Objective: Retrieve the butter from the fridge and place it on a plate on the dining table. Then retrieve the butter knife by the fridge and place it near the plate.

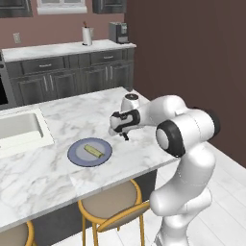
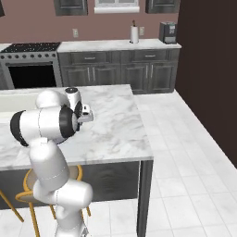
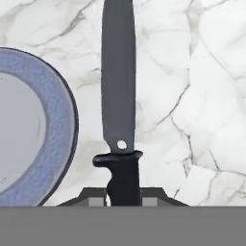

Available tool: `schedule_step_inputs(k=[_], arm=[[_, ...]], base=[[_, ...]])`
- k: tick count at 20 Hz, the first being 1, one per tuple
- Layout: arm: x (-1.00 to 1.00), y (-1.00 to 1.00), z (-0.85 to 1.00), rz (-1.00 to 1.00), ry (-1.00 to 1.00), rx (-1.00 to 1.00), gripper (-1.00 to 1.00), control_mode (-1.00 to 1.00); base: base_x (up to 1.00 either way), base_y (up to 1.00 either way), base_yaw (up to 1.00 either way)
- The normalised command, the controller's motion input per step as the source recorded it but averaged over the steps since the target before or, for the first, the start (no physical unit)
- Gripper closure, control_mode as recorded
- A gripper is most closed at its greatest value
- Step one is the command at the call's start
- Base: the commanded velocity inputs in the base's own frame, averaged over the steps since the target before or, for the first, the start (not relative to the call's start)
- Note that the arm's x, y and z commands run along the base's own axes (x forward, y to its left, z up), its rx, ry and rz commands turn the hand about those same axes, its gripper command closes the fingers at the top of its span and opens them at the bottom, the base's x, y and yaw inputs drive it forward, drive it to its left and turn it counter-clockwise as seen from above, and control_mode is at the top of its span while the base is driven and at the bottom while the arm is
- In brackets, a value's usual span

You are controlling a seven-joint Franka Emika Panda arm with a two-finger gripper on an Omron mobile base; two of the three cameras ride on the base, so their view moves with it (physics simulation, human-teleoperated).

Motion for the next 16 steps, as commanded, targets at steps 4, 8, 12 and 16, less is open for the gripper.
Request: schedule_step_inputs(k=[4,8,12,16], arm=[[0.0,0.0,-0.52,0.0,0.06,-0.06,1.0,-1.0],[0.0,0.0,-0.5,0.0,0.04,-0.06,1.0,-1.0],[0.17,0.07,-0.35,0.0,0.0,-0.05,1.0,-1.0],[0.22,0.11,-0.04,0.0,0.0,0.0,1.0,-1.0]], base=[[0.0,0.0,0.0],[0.0,0.0,0.0],[0.0,0.0,0.0],[0.0,0.0,0.0]])
